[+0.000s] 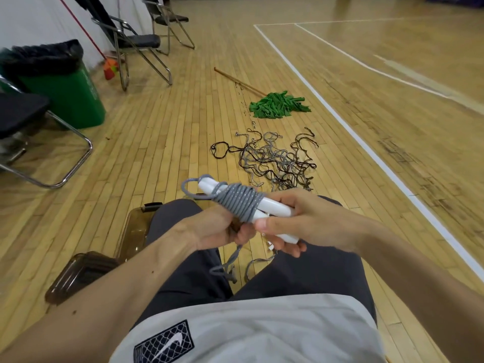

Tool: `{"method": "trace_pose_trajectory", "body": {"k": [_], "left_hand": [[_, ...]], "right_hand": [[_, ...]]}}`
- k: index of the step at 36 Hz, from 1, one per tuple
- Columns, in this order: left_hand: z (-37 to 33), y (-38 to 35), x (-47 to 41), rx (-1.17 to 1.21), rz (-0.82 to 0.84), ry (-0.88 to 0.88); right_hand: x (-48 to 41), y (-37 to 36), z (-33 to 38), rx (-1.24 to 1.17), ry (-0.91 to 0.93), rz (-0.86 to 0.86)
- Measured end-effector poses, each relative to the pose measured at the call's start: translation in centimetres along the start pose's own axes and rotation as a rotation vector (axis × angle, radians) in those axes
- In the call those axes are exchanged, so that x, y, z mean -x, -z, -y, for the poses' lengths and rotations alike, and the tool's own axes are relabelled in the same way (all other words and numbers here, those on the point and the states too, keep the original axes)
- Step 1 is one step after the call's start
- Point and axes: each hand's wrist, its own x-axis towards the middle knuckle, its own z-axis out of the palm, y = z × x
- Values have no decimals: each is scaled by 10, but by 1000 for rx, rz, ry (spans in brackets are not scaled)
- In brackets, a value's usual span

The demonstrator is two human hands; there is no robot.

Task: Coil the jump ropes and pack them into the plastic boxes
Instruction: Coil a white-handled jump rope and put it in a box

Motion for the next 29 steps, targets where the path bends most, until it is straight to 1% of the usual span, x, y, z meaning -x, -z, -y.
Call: {"method": "trace_pose_trajectory", "body": {"k": [1,3,7,12,16,19,23,25,27,29], "left_hand": [[-1,-7,5,-11,59,-24],[-1,-14,11,-26,109,-67],[6,-16,13,-33,156,-81],[12,-26,14,-149,175,-53],[13,-32,14,-265,116,-36],[13,-32,14,-416,75,-5],[13,-30,18,-595,69,13],[11,-27,21,-652,74,-5],[6,-25,24,-744,70,-65],[-2,-25,28,-913,42,-115]], "right_hand": [[0,2,1,-7,10,-18],[1,7,1,-3,16,-59],[2,19,-4,57,-9,-141],[-4,27,-18,112,-35,-280],[-11,30,-36,314,-153,-341],[-14,27,-51,408,-211,-373],[-17,29,-62,534,-230,-419],[-16,35,-66,522,-231,-449],[-13,37,-68,496,-256,-412],[-12,35,-68,546,-304,-342]]}}
